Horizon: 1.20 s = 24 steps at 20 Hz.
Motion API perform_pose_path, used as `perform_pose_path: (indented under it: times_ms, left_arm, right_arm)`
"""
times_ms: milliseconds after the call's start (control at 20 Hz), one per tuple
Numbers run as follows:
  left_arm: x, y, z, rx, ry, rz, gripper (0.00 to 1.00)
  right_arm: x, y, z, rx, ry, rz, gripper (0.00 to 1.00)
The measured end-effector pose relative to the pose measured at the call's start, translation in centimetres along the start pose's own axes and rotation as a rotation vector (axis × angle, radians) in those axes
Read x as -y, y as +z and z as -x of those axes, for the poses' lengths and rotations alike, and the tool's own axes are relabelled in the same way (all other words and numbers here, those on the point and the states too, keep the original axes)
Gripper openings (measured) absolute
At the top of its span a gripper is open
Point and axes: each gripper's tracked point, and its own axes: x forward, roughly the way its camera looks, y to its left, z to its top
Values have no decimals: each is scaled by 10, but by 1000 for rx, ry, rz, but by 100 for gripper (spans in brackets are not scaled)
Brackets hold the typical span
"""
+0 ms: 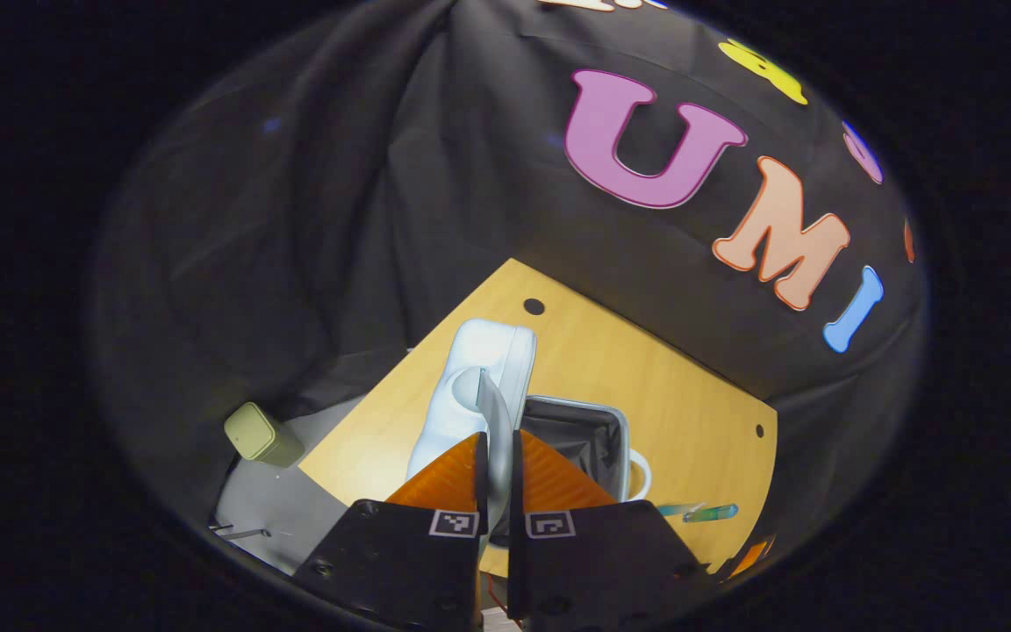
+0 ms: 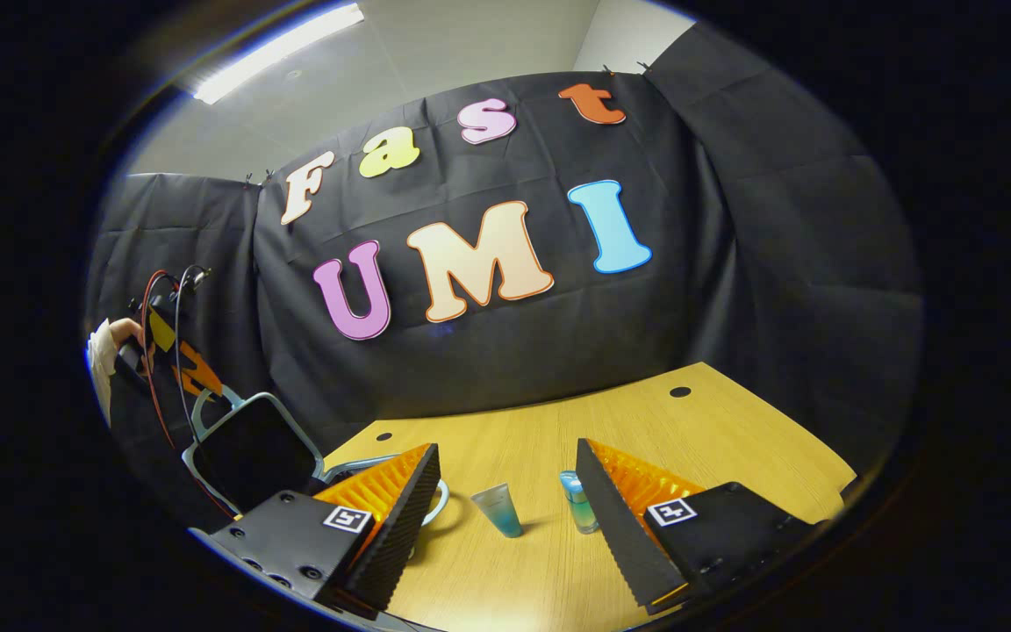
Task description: First open the suitcase, pack the skin care products into it, and then close the suitcase.
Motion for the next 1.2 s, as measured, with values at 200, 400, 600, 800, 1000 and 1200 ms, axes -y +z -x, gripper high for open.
perform_pose_path:
  times_ms: [200,400,600,800,1000,1200]
  left_arm:
    - [-37,-8,-1,-15,67,31,5]
    - [-71,-30,-7,-60,141,64,6]
    - [-105,-63,-23,-116,197,110,2]
    - [-133,-83,-53,-125,207,95,1]
    - [-156,-99,-80,-138,188,98,1]
    - [-169,-114,-102,-169,170,121,3]
  right_arm:
    - [-9,0,-4,-2,5,17,97]
    - [-21,-3,-3,-10,7,35,98]
    - [-34,-9,2,-11,-1,50,98]
    - [-45,-20,6,-26,-19,86,98]
    - [-54,-28,7,-29,-39,105,98]
    - [-62,-36,4,-46,-48,115,98]
